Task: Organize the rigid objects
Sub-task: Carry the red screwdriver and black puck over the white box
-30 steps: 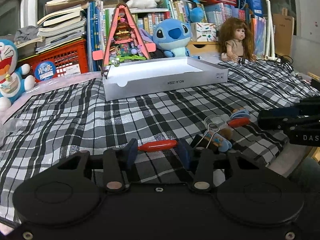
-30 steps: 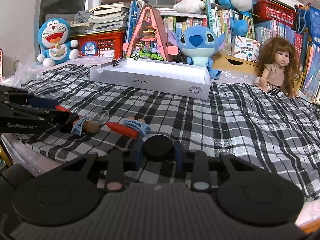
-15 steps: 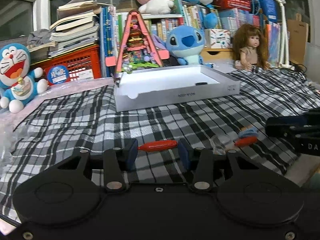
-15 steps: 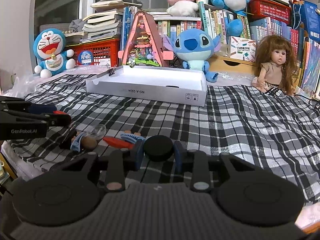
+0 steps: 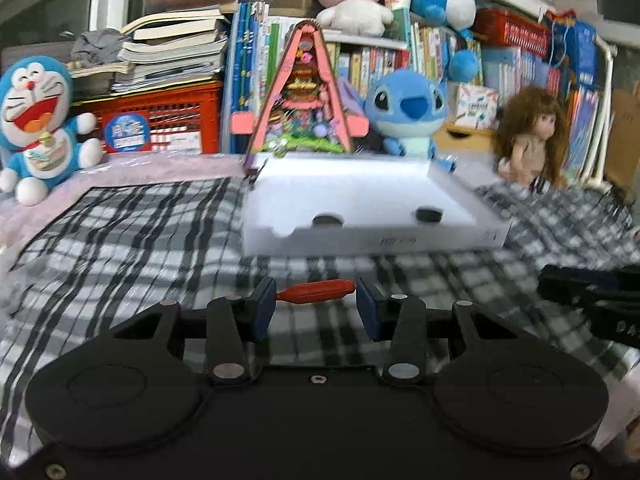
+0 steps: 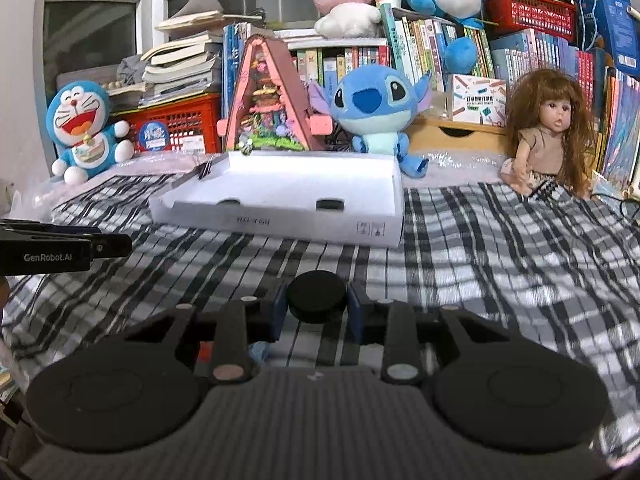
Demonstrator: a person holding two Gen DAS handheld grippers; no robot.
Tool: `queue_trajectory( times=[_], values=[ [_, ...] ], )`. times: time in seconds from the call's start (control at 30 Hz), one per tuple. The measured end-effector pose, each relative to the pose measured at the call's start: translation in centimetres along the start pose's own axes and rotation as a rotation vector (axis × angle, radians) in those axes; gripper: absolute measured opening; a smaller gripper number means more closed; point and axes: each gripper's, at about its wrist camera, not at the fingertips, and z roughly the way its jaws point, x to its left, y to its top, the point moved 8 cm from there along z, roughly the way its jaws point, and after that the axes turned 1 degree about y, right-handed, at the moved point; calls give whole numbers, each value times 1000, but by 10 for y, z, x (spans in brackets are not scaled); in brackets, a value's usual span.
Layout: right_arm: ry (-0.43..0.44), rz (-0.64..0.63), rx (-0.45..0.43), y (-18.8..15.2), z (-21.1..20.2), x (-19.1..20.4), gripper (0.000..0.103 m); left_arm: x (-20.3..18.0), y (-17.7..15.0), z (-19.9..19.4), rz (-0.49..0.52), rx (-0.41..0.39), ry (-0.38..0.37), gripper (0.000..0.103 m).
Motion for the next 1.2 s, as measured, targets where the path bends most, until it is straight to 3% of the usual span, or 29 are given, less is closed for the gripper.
queue_trajectory(
  times=[0.23, 0.5, 0.8, 1.2],
  values=[
    [20, 39, 27, 43, 26, -13, 38, -6, 53, 29, -15, 0, -12, 41],
    [45, 145, 99, 83, 81, -30, 38, -5, 91, 96, -86, 67, -15, 41],
    [1, 207, 236, 103, 151, -43, 38, 4, 93, 166, -112, 186, 46, 41],
    [-54, 187, 312, 99, 211, -38, 38, 11, 79, 203, -96, 243, 97, 41]
  ],
)
